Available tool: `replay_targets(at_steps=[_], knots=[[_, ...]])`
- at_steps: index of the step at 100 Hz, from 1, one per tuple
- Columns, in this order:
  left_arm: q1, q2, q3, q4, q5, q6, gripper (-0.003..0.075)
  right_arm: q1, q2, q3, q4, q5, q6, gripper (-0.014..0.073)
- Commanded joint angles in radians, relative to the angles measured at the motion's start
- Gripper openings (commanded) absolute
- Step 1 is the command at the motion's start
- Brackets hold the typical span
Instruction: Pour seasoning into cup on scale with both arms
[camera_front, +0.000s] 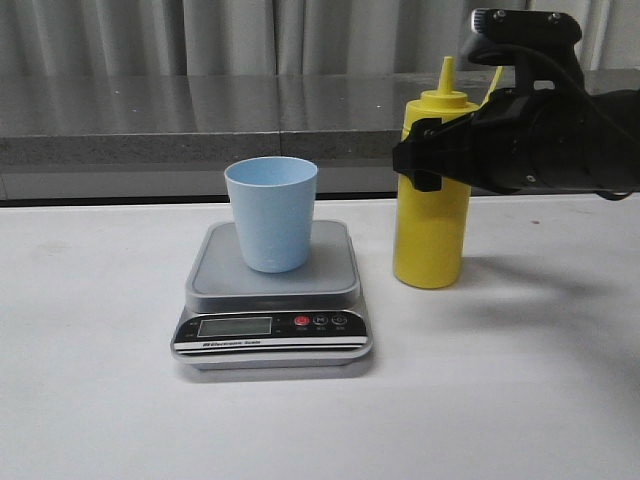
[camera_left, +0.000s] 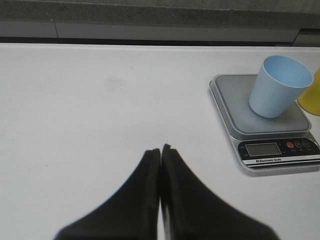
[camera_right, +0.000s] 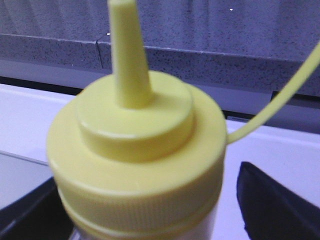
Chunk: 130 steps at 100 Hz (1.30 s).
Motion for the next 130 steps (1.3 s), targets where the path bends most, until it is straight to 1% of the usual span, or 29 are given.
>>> replay_targets(at_steps=[1,25,44,51,56,60,62,63,78,85,92,107,115,130], knots=[[0.003,0.009,-0.027,-0.004,-0.076,-0.006,-0.0020,-0.004,-0.072,0.011,-0.011,-0.071,0.002,0.0624],[0.003,0.009,-0.027,-0.004,-0.076,-0.006,-0.0020,0.000,-0.154,0.108,-0.014,-0.073,0.002,0.0624],[0.003,0.009,-0.027,-0.004,-0.076,-0.006,-0.0020,0.000,-0.255,0.185,-0.014,-0.058,0.002,0.0622],[0.003,0.009,-0.027,-0.004,-0.076,-0.006,-0.0020,0.000,-0.297,0.212,-0.014,-0.053,0.002,0.0604],[0.003,0.009,-0.027,-0.004,-0.076,-0.006,-0.0020,0.000,-0.327,0.228,-0.014,-0.049,0.002,0.0570],[0.003,0.009,-0.027,-0.004,-0.076,-0.006,-0.0020,0.000,-0.349,0.241,-0.014,-0.046,0.002,0.0526],[0.003,0.009,-0.027,-0.004,-0.076,-0.006,-0.0020,0.000,-0.365,0.246,-0.014,-0.044,0.002,0.0489],[0.003,0.009,-0.027,-0.004,-0.076,-0.006,-0.0020,0.000,-0.369,0.248,-0.014,-0.042,0.002,0.0489],[0.003,0.009,-0.027,-0.004,-0.076,-0.006,-0.0020,0.000,-0.459,0.285,-0.014,-0.007,0.002,0.0243],[0.003,0.009,-0.027,-0.004,-0.076,-0.006,-0.0020,0.000,-0.495,0.300,-0.014,0.012,0.002,0.0153],[0.003,0.009,-0.027,-0.004,-0.076,-0.006,-0.0020,0.000,-0.527,0.314,-0.014,0.021,0.002,0.0083],[0.003,0.009,-0.027,-0.004,-0.076,-0.006,-0.0020,0.000,-0.597,0.336,-0.014,0.058,0.002,-0.0016],[0.003,0.009,-0.027,-0.004,-0.076,-0.006,-0.0020,0.000,-0.641,0.336,-0.014,0.103,0.001,-0.0062],[0.003,0.009,-0.027,-0.004,-0.076,-0.006,-0.0020,0.000,-0.717,0.336,-0.014,0.173,-0.001,-0.0069]])
